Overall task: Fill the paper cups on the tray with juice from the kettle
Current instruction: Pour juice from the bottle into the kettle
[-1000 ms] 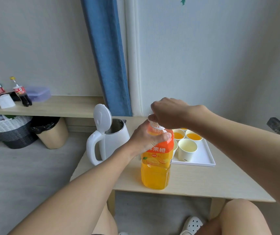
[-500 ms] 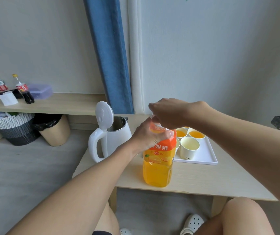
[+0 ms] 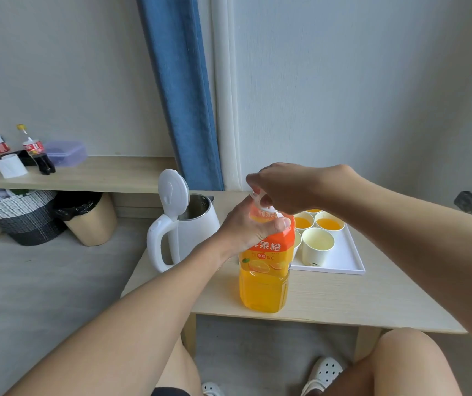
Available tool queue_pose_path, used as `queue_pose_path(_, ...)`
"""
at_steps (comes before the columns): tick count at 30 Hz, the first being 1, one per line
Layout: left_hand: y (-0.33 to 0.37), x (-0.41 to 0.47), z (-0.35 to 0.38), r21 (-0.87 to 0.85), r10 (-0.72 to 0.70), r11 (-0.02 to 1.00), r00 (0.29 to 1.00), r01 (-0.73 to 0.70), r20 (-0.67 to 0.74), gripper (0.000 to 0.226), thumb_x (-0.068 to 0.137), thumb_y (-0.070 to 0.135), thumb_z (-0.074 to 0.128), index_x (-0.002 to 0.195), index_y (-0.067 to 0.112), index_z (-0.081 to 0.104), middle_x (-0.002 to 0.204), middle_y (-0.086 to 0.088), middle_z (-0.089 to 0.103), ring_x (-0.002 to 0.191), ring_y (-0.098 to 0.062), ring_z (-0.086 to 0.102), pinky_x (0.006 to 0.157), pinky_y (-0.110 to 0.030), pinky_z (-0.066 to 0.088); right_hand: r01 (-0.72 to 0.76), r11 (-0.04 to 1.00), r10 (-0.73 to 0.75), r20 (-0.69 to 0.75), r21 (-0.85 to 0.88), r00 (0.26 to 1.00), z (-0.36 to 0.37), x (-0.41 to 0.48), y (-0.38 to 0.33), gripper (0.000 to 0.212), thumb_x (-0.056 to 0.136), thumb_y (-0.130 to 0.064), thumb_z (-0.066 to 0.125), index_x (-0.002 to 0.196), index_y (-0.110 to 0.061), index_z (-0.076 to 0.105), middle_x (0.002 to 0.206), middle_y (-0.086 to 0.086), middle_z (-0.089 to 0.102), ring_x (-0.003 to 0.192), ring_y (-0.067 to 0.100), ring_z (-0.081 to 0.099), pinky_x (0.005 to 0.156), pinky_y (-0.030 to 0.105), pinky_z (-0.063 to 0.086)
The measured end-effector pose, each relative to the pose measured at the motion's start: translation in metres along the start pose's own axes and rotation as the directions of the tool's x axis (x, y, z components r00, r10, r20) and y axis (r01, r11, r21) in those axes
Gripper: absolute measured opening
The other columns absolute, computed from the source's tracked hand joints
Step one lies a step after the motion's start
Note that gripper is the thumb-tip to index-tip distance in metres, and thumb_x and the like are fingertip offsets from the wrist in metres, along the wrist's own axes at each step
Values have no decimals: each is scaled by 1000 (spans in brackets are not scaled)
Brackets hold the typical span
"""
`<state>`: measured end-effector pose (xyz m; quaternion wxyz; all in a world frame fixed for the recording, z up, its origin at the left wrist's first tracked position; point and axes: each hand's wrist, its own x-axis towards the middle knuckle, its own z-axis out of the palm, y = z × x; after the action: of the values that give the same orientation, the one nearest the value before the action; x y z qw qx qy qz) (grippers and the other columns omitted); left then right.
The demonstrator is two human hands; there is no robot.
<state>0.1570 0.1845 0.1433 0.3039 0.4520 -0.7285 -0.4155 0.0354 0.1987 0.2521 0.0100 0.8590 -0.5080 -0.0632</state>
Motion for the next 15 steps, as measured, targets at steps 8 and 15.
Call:
queue_pose_path(8,0,-1,0,-40,-27,999,1000,27,-12,61,70,64,69,126,49,48,120,21,57,110,-8,58,82,-22,52,-79,995,77,-35,-67,996,-4,2,3,31,101,-33,50,93,-5,59,69,2,51,55,17,47,48,26,33)
queue_pose_path(15,-4,1,1,-4,-8,1000,1000,7,-4,77,71,67,68,141,44,45,139,10,60,125,-18,60,102,-43,56,-11,999,11,-10,-51,1000,-4,2,1,27,98,-23,56,119,-7,60,106,10,68,95,27,64,68,32,50)
